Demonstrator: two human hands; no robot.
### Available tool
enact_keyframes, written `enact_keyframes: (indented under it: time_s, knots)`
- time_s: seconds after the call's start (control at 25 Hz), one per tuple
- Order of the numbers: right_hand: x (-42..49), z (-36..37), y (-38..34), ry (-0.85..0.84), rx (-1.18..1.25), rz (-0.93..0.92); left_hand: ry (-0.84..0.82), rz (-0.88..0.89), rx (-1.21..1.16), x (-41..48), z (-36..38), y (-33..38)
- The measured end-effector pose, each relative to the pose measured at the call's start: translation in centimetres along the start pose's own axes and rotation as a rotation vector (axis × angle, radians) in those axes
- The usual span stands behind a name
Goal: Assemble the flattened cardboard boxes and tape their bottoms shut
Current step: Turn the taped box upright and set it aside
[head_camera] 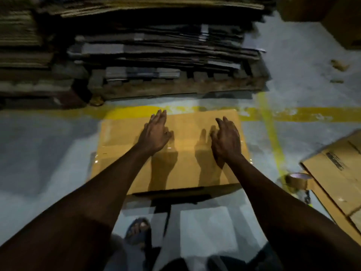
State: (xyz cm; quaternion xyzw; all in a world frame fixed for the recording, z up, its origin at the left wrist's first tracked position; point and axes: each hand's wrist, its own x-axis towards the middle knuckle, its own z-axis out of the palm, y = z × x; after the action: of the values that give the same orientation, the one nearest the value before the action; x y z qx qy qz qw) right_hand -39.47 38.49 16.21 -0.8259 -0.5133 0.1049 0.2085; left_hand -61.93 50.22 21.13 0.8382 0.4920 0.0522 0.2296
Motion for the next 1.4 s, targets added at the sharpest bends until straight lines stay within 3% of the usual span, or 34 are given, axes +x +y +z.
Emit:
enact_keyframes:
  time_s: [0.12, 0.28, 0.48, 0.56, 0.8, 0.96, 1.08, 1.2, 1.32, 1.4]
  knots:
    - [0.1, 2.6, -0.5, -0.084, -0.277, 0.091, 0.030, -0.264, -0.014, -2.1, -2.8, -9.2]
    - [0.3, 3.4, 0.1, -0.039, -0.329, 0.396, -0.044, -0.555, -0.106, -4.7, -2.8, -16.4]
    - [2.2, 1.9, 2.5, 0.087, -0.043, 0.744, 0.058, -0.788, -0.524, -3.7, -2.0, -17.2]
    - [1.9, 0.4, 3.3, 0.112, 0.066, 0.799, 0.091, -0.785, -0.601, -3.5, -2.9, -15.9]
    - [-0.4, -6.8, 4.2, 0.351, 0.385, 0.801, 0.252, -0.485, -0.676, -4.0, -9.3, -8.1]
    - [-2.6, -12.5, 5.1, 0.506, 0.531, 0.728, 0.358, -0.515, -0.720, -6.2, -11.2, -5.0]
    - [-5.9, -14.0, 8.2, 0.299, 0.407, 0.826, 0.355, -0.636, -0.682, -9.2, -7.6, -4.0]
    - [-8.0, -13.2, 11.2, 0.143, 0.268, 0.808, 0.250, -0.763, -0.566, -11.3, -2.5, -5.1]
    - [-7.9, -11.1, 11.1, -0.013, 0.243, 0.785, 0.173, -0.862, -0.310, -11.0, -0.2, -6.9]
    - [-6.7, -9.2, 10.7, -0.046, 0.248, 0.780, 0.131, -0.807, -0.091, -9.4, 0.1, -7.2]
